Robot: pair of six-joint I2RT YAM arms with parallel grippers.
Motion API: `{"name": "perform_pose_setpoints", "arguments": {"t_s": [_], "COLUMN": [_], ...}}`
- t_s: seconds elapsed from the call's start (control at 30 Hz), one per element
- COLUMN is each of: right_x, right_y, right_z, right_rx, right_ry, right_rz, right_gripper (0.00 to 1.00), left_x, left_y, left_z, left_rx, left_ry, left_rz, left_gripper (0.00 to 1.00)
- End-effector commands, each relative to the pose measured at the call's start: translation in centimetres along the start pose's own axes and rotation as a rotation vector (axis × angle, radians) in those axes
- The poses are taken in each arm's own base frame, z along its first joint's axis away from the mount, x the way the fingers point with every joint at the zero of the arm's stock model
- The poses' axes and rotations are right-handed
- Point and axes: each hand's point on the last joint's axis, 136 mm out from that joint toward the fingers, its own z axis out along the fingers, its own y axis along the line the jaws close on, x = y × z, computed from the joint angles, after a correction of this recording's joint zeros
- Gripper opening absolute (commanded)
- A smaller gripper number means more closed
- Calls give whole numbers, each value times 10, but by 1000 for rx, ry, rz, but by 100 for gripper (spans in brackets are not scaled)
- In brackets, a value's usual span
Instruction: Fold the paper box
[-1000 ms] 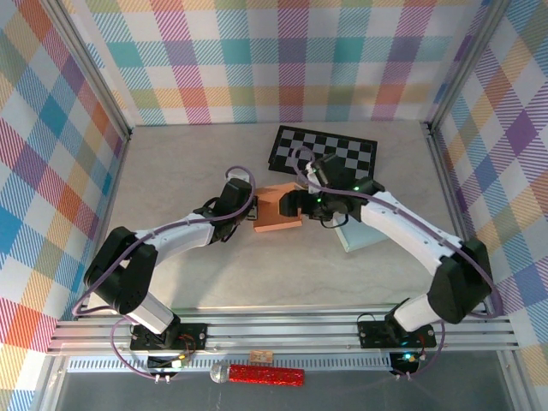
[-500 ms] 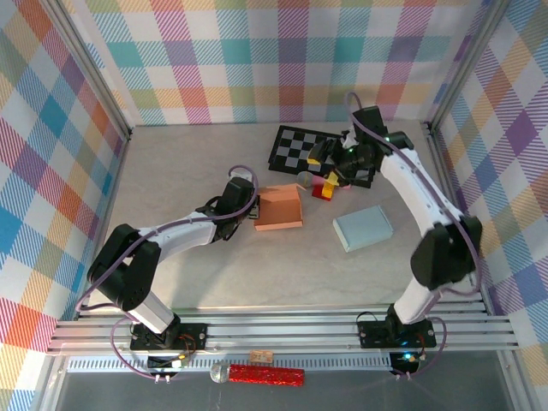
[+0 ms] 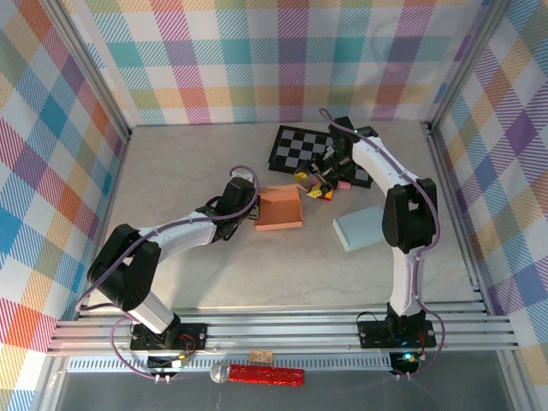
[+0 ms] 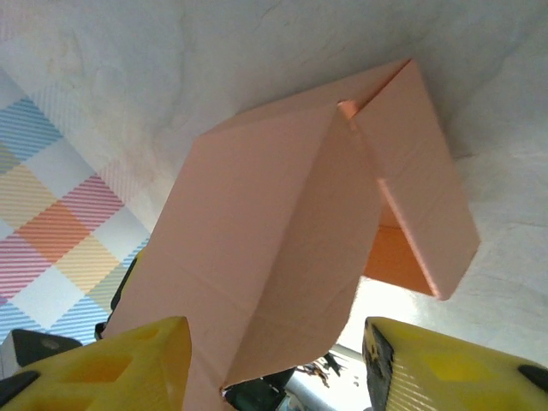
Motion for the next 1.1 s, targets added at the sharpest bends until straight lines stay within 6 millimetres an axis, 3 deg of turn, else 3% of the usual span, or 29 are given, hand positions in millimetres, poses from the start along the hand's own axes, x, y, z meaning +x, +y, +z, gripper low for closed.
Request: {"name": "perform_pose_setpoints", "arguments": {"t_s": [0.0,0.33,0.6,0.87,1.07], "right_x": [10,21,27,31,32], "right_y": [2,-8,-24,-25,-32], "right_z": [12,25,33,36,38], "right_rx": [-18,-8,21,41,74], "right_ry": [54,89,65,25,6], "right_rz": [1,1,-34,-87,-106], "right_gripper": [54,44,38,34,33], "left_x": [-4,-5,13,27,30], "left_y": [-9,-15,-19,-16,-22], "left_z": [-1,-1,-5,-13,-27], "left_rx": [18,29,82,89,136], "left_ry": [2,5,50,88,122], "left_rz": [41,42,-86,-124,-178], "left_gripper": [0,1,11,14,25]}}
